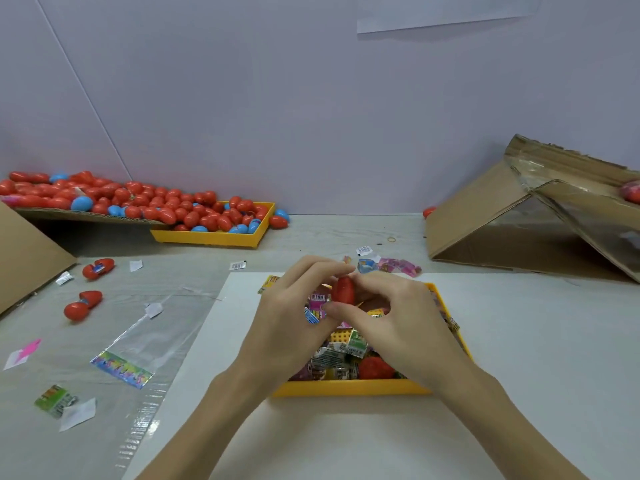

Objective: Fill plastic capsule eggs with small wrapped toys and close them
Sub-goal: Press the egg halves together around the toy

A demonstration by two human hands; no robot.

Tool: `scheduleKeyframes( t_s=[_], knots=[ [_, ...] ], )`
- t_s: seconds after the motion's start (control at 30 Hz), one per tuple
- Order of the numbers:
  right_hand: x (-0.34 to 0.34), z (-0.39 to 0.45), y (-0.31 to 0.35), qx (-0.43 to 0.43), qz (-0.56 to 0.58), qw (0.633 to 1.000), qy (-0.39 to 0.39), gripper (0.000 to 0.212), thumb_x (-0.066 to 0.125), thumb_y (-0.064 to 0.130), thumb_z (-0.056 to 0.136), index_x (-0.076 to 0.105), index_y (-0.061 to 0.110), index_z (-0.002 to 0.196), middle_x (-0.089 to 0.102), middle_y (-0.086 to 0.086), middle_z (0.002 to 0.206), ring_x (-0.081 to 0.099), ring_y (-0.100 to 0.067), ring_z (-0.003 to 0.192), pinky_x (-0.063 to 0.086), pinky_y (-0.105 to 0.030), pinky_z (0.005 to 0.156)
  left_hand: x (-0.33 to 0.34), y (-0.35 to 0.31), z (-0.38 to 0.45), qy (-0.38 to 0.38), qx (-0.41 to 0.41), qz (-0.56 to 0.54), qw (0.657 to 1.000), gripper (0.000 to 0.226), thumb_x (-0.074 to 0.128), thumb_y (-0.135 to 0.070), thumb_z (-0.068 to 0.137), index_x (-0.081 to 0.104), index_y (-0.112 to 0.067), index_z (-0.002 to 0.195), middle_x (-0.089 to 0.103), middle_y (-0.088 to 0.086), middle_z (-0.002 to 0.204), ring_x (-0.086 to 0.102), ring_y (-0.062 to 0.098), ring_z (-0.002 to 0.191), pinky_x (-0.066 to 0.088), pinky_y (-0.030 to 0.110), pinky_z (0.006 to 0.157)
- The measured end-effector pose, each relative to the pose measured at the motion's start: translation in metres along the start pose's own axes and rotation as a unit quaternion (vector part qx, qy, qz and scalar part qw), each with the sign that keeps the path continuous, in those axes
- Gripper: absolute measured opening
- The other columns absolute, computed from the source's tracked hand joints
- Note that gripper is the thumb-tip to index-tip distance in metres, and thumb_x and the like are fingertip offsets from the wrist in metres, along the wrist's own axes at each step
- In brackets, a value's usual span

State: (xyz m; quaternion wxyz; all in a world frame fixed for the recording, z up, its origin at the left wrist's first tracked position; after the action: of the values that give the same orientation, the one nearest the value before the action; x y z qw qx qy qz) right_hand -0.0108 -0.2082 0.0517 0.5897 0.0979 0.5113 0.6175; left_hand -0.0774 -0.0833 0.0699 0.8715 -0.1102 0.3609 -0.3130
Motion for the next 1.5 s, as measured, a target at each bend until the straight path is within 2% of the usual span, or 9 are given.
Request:
scheduleKeyframes(
  t_s=[0.13,0.27,0.37,0.53,0.73,0.9,1.07,1.23,1.5],
  knots=[
    [-0.004,-0.002,0.010,-0.052,-0.031,0.998,-0.028,0.025,0.076,0.045,0.087,0.080,0.026,0.104,0.068,0.018,0.082,0.063,-0.007,0.083,0.044,-0.013,0.073,-0.007,-0.006,-0.003,-0.026,0.055,0.044,0.997,0.040,0.086,0.001,0.080,0.074,-0.010,0.116,0.070,-0.003,0.115,0.066,0.007,0.106,0.058,0.026,0.089],
    [0.000,-0.002,0.001,-0.004,-0.014,1.000,0.006,0.033,0.068,0.055,0.089,0.079,0.030,0.107,0.072,0.015,0.085,0.066,-0.006,0.086,0.050,-0.018,0.073,-0.005,-0.007,-0.003,-0.004,0.086,0.099,0.991,0.036,0.084,-0.010,0.083,0.074,-0.009,0.118,0.073,0.000,0.113,0.067,0.018,0.104,0.057,0.034,0.089],
    [0.002,0.001,-0.008,0.036,0.010,0.997,0.067,0.055,0.045,0.069,0.094,0.070,0.033,0.127,0.070,0.021,0.093,0.065,0.003,0.091,0.049,-0.015,0.076,-0.007,0.010,-0.002,-0.003,-0.034,-0.010,0.999,0.033,0.075,-0.008,0.092,0.070,-0.020,0.122,0.072,-0.008,0.112,0.069,0.011,0.099,0.057,0.025,0.085],
    [-0.011,0.005,-0.022,0.027,-0.157,0.984,0.085,0.013,0.070,0.032,0.098,0.079,0.028,0.106,0.069,0.012,0.095,0.062,-0.005,0.085,0.050,-0.027,0.076,-0.004,0.053,-0.012,0.004,-0.296,-0.257,0.920,0.023,0.077,-0.012,0.091,0.073,-0.027,0.109,0.075,-0.008,0.106,0.075,0.016,0.097,0.061,0.026,0.086],
    [0.004,-0.002,-0.031,0.054,-0.285,0.939,0.186,0.037,0.077,0.063,0.080,0.075,0.035,0.105,0.066,0.017,0.097,0.044,-0.008,0.099,0.046,-0.031,0.086,-0.003,0.062,-0.012,-0.008,-0.345,-0.316,0.884,0.020,0.065,-0.031,0.099,0.067,-0.018,0.113,0.078,0.004,0.098,0.078,0.027,0.085,0.061,0.026,0.074],
    [0.007,-0.002,-0.031,0.069,-0.228,0.956,0.169,0.018,0.080,0.046,0.086,0.066,0.036,0.085,0.066,0.019,0.091,0.046,0.000,0.093,0.039,-0.022,0.076,-0.003,0.062,-0.012,-0.007,-0.344,-0.286,0.894,0.025,0.063,-0.039,0.097,0.067,-0.019,0.112,0.079,0.000,0.100,0.077,0.021,0.085,0.060,0.024,0.073],
    [0.000,0.001,-0.030,0.047,-0.177,0.975,0.128,0.011,0.073,0.034,0.095,0.079,0.029,0.088,0.060,0.024,0.077,0.053,0.014,0.086,0.040,-0.006,0.070,-0.006,0.064,-0.016,-0.010,-0.347,-0.234,0.908,0.024,0.061,-0.043,0.097,0.074,-0.028,0.110,0.077,-0.004,0.099,0.074,0.016,0.082,0.057,0.023,0.077],
    [-0.013,0.005,-0.030,0.045,-0.123,0.990,0.059,0.013,0.068,0.028,0.100,0.080,0.026,0.096,0.067,0.020,0.081,0.061,0.002,0.084,0.043,-0.009,0.069,-0.002,0.055,-0.015,0.024,-0.322,-0.263,0.909,0.022,0.053,-0.032,0.105,0.074,-0.028,0.111,0.075,-0.002,0.101,0.073,0.014,0.078,0.058,0.023,0.070],
    [-0.014,0.006,-0.028,0.075,0.045,0.996,0.019,0.013,0.068,0.025,0.100,0.080,0.023,0.093,0.074,0.005,0.075,0.069,-0.012,0.073,0.056,-0.027,0.071,0.014,0.036,-0.017,0.066,-0.308,-0.204,0.927,0.031,0.066,-0.058,0.082,0.062,-0.028,0.087,0.061,-0.014,0.074,0.057,-0.002,0.066,0.048,0.013,0.059]
  ],
)
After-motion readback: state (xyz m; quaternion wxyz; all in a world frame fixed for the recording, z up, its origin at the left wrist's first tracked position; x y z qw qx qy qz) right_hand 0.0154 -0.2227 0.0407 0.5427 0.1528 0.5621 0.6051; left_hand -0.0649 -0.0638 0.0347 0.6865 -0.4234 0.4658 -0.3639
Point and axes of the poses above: each hand's wrist, its own z-axis towards the middle knuckle, its own x-axis out of the palm, y = z × x, the point moved 7 cm from there along z, towards the middle knuckle
